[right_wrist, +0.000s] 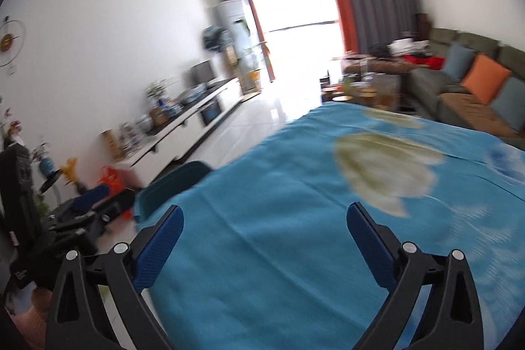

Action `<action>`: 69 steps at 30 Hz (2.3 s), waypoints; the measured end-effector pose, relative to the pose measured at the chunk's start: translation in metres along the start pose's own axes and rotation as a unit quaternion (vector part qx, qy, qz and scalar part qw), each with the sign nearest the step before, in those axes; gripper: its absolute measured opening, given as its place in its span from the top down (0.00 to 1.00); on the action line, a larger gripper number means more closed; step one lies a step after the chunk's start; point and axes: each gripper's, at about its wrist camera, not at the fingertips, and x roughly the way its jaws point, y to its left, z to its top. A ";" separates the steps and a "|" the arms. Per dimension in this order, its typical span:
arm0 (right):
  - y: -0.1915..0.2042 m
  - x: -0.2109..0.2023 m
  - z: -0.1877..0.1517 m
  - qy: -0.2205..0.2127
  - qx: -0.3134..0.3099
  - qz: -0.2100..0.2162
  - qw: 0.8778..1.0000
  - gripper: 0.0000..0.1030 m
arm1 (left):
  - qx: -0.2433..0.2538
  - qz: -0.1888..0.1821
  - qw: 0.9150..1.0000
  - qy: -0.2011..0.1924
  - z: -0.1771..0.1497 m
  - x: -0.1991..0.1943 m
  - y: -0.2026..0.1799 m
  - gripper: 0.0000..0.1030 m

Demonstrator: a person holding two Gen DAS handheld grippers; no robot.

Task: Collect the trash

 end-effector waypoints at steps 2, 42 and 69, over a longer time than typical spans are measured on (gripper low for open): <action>-0.017 -0.020 -0.009 -0.018 0.006 -0.043 0.999 0.07 | 0.010 -0.015 1.000 -0.014 0.000 -0.003 -0.021 0.05; -0.059 -0.142 -0.054 -0.161 0.012 -0.239 0.958 0.07 | 0.082 -0.082 0.988 -0.104 -0.014 -0.023 -0.137 0.05; -0.056 -0.144 -0.053 -0.164 0.011 -0.243 0.956 0.07 | 0.077 -0.081 0.988 -0.105 -0.015 -0.024 -0.138 0.05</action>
